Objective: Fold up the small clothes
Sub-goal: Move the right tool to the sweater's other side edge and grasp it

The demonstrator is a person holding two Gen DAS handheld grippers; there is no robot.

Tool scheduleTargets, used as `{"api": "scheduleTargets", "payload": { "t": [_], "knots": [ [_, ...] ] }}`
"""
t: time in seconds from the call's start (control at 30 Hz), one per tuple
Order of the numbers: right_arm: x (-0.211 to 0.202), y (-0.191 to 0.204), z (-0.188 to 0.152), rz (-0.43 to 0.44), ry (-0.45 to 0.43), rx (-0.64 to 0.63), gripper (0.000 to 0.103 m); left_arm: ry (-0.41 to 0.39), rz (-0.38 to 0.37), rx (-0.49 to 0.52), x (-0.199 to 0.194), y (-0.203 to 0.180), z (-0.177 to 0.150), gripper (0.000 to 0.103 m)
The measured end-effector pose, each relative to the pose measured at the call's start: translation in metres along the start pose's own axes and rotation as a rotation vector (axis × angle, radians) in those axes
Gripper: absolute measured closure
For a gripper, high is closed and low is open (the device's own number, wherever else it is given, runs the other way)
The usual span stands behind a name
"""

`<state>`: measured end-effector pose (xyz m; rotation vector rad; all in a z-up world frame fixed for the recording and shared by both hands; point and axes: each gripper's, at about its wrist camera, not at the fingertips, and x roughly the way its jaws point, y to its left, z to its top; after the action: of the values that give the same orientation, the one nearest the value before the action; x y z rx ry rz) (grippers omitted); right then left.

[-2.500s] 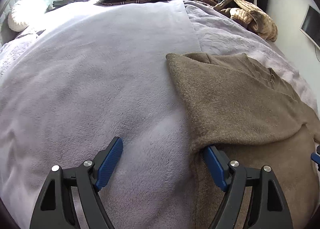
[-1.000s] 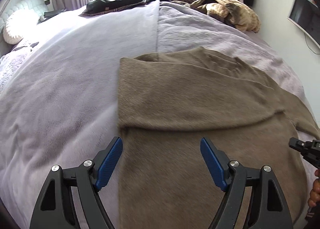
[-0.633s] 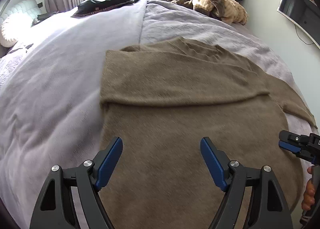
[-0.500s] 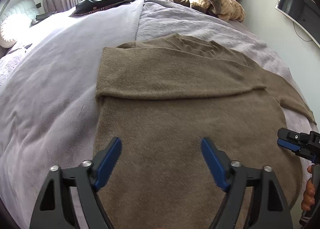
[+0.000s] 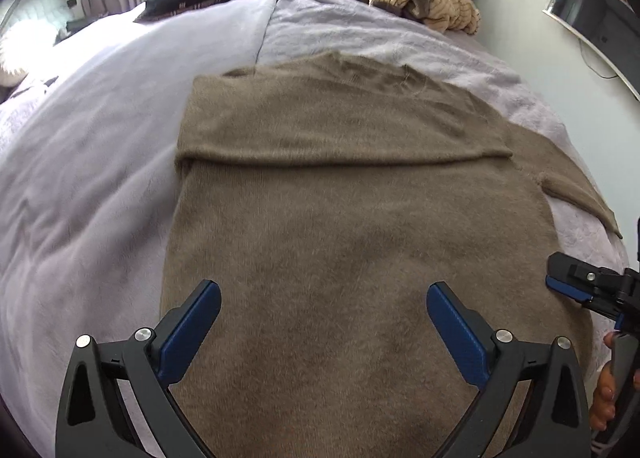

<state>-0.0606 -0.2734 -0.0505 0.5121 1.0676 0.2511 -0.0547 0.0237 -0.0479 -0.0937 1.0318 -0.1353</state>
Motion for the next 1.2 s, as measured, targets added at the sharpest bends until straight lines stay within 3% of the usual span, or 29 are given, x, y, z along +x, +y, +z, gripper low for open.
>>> {"api": "scheduleTargets", "payload": {
  "t": [0.3,0.6,0.93,1.2],
  "knots": [
    [-0.008,-0.004,-0.011,0.015,0.006,-0.008,0.021,0.031,-0.034,-0.020,0.000,-0.004,-0.019,0.000],
    [-0.036,-0.042,-0.001,0.058,-0.066,0.073,0.021,0.008,-0.024,0.042,-0.003,-0.041,-0.004,0.000],
    [-0.113,-0.156,0.025,0.050,-0.300,0.313,0.021,0.028,-0.060,0.091,0.015,-0.097,0.013,0.000],
    [-0.158,-0.246,0.052,-0.014,-0.494,0.533,0.021,0.046,-0.088,0.118,0.036,-0.146,0.030,0.000]
  ]
}}
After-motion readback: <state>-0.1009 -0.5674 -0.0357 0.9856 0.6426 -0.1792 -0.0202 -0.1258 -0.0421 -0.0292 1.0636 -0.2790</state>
